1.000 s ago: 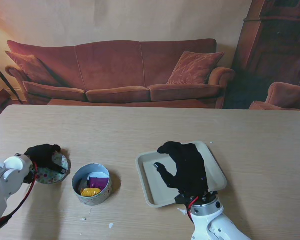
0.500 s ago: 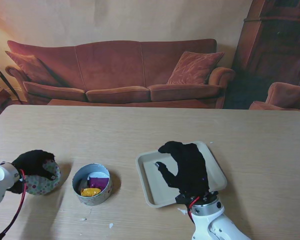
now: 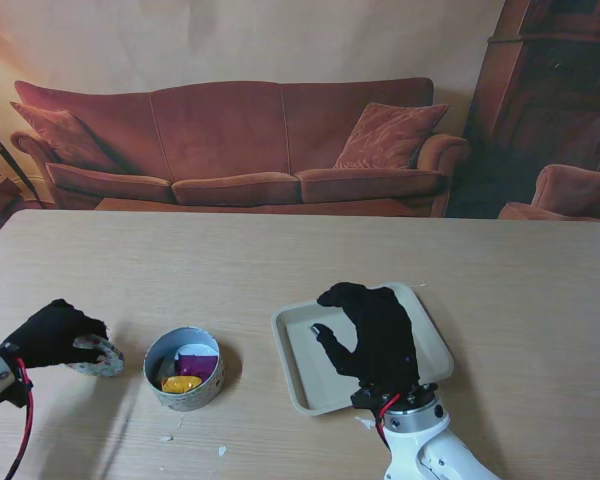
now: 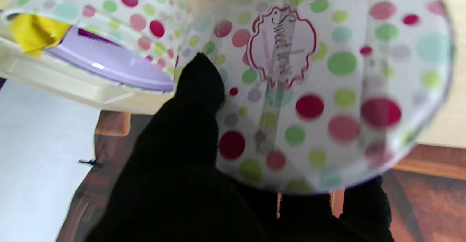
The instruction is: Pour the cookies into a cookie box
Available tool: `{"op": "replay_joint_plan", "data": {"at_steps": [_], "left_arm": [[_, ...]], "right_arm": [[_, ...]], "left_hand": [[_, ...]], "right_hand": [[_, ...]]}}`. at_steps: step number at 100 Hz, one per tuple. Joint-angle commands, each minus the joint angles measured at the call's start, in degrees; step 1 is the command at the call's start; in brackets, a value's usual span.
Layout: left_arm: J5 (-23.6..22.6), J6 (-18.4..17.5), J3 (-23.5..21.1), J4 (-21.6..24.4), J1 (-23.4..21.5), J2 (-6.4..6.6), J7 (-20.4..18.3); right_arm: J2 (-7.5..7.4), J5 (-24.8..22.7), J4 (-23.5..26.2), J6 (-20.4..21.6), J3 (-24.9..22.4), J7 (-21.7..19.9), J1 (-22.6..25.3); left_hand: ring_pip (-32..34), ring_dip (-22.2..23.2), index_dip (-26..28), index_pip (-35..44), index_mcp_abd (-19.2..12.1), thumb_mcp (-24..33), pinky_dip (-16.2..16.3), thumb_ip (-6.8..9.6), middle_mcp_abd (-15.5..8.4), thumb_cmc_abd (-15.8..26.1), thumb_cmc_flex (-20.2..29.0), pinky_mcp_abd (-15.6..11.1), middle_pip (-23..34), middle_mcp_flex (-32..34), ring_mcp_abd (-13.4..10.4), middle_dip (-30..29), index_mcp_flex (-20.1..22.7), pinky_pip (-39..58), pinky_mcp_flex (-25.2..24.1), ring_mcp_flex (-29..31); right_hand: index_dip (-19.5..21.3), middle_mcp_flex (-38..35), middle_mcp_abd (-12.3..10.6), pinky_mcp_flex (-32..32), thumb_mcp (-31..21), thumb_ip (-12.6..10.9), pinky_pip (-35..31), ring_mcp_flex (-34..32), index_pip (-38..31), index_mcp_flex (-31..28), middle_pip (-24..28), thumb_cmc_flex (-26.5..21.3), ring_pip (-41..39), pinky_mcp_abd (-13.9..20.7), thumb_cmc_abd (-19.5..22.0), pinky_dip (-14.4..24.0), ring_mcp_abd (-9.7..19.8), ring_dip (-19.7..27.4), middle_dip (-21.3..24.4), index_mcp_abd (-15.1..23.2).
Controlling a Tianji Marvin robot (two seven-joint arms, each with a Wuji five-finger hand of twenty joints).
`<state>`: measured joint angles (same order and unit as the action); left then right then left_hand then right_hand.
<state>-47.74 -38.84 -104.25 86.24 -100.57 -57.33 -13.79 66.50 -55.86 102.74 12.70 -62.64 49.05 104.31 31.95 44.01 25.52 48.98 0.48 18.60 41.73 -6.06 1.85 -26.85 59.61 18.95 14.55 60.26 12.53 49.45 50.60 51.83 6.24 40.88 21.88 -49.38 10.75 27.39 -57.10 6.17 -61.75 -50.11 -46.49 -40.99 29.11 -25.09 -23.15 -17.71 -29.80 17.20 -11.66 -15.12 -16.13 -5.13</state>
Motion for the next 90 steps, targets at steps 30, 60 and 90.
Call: {"op": "replay_joint_plan", "data": {"at_steps": [30,60,90], "left_arm": [[2.4,-7.2,-3.1,8.2,-6.6,-0.81,0.8],[9.0,-10.8,-3.0,13.8,-11.0,-0.21,-3.1],[11.0,-7.5,3.2,15.2,-7.6,-0.30,-3.6]], "right_arm": [[0.44,0.1,0.3,0.9,0.1,-1.1,0.4],[0.59,0.7,0.4,1.1,0.2,-1.3,0.5],[0.45,1.0,0.3,1.8,0.2,-2.5,0.5]], "left_hand": [[4.9,4.5,4.0,-0.2,1.1,8.2,-0.8,-1.47,1.8,-0.1,-0.1,-0.6,2.0,2.5,1.0,0.3,1.1,3.6,2.0,2.8],[5.9,5.3,4.3,0.0,1.5,9.0,-1.1,-1.79,2.2,-0.6,-0.5,-0.8,2.9,2.7,1.6,0.6,1.4,3.6,2.7,3.3],[6.3,5.7,5.4,0.5,0.9,9.2,-1.2,-2.19,1.8,-0.3,-1.3,0.2,3.9,2.2,1.3,0.5,0.7,4.0,3.7,4.1]], "right_hand": [[-0.9,1.1,-1.0,0.4,1.4,-1.7,0.2,0.4,2.3,0.0,-1.4,-1.5,0.1,-0.1,1.8,1.0,1.5,0.2,0.3,1.5],[-1.3,1.0,-1.0,0.5,0.9,-1.2,0.1,0.2,1.9,0.2,-1.4,-1.9,0.1,-0.2,1.9,1.1,1.5,0.2,0.3,1.3],[-1.6,1.2,-1.0,0.7,1.3,-1.6,0.1,-0.1,2.4,0.5,-1.6,-1.3,0.1,-0.5,2.6,1.2,1.1,0.1,0.4,0.8]]}}
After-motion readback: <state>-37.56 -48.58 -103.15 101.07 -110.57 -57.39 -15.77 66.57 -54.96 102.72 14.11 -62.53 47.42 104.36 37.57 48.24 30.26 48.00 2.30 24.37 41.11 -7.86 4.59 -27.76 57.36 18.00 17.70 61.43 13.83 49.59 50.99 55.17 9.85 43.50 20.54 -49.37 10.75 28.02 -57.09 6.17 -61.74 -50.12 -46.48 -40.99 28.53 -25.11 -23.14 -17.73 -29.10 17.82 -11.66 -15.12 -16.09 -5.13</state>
